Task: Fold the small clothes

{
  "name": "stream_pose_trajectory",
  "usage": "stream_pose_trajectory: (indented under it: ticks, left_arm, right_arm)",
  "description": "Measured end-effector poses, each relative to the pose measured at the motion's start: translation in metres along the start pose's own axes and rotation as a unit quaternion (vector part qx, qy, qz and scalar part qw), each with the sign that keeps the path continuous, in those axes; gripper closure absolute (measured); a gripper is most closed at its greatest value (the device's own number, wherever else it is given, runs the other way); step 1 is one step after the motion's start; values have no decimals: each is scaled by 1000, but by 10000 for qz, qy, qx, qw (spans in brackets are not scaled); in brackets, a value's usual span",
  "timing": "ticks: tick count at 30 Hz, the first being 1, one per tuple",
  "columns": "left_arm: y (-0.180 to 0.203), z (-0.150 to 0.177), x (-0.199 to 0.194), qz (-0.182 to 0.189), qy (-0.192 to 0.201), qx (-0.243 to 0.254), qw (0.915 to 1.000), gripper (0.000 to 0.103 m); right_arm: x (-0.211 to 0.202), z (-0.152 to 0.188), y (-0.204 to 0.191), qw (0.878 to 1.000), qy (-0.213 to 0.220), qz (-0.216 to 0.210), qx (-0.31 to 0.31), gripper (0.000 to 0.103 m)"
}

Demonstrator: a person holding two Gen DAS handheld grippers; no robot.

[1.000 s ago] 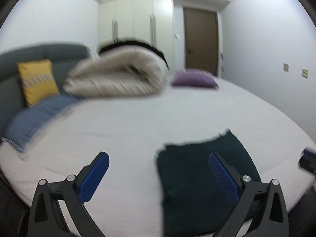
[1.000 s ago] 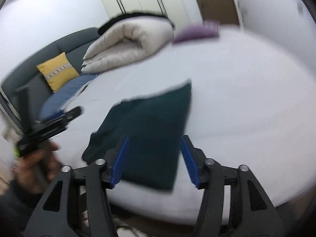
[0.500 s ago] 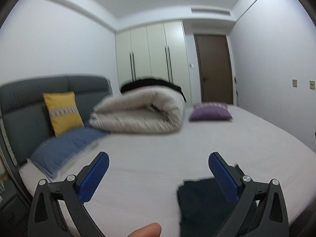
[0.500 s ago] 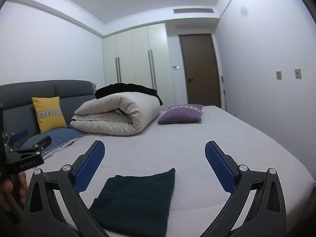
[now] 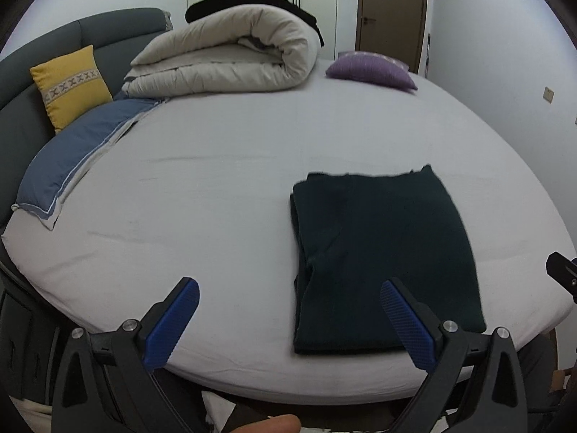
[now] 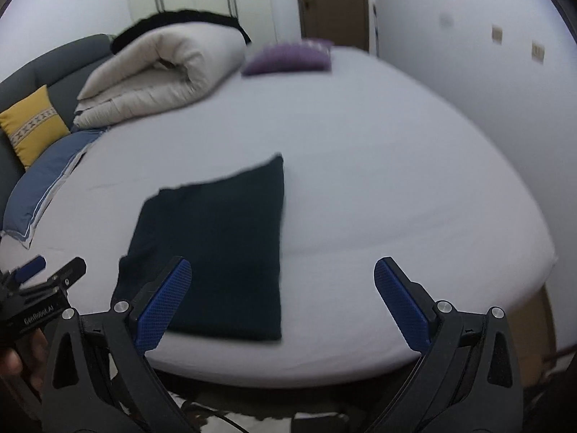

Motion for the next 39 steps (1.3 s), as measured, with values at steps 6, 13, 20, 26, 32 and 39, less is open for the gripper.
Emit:
stream_pose_trajectory:
  ticks: [6, 13, 20, 26, 32, 39]
  left_arm:
    - [-1, 14, 7, -33, -119, -25, 9999, 0]
    - [-6, 19, 19, -91, -238, -28, 9997, 0]
    - [-7, 20, 24, -120, -267, -5, 9996, 0]
    - [-5, 23, 26, -137, -320, 31, 9994, 0]
    - [-6, 25, 27, -145, -336, 22, 9993, 0]
    - [-7, 26, 28, -137, -352, 20, 9993, 0]
  right_arm:
    - [30, 15, -11, 9997, -112, 74, -196, 0]
    - [41, 19, -21, 9991, -240, 57, -344, 0]
    - [50, 19, -26, 9989, -274, 8, -386, 0]
    - [55, 20, -30, 9987, -320, -25, -384, 0]
    - [59, 20, -34, 9985, -356, -41, -410, 0]
    - [60, 18, -44, 9985, -342, -42, -429, 0]
Point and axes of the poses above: each gripper's, at about its wrist camera, not at the fingertips, and x roughly the way its jaws point, y to its right, z to its underside, the point moved 2 cm from there along x, roughly the way its jaws point, and after that the axes turned 8 degrees about -x, right-handed, at the moved point
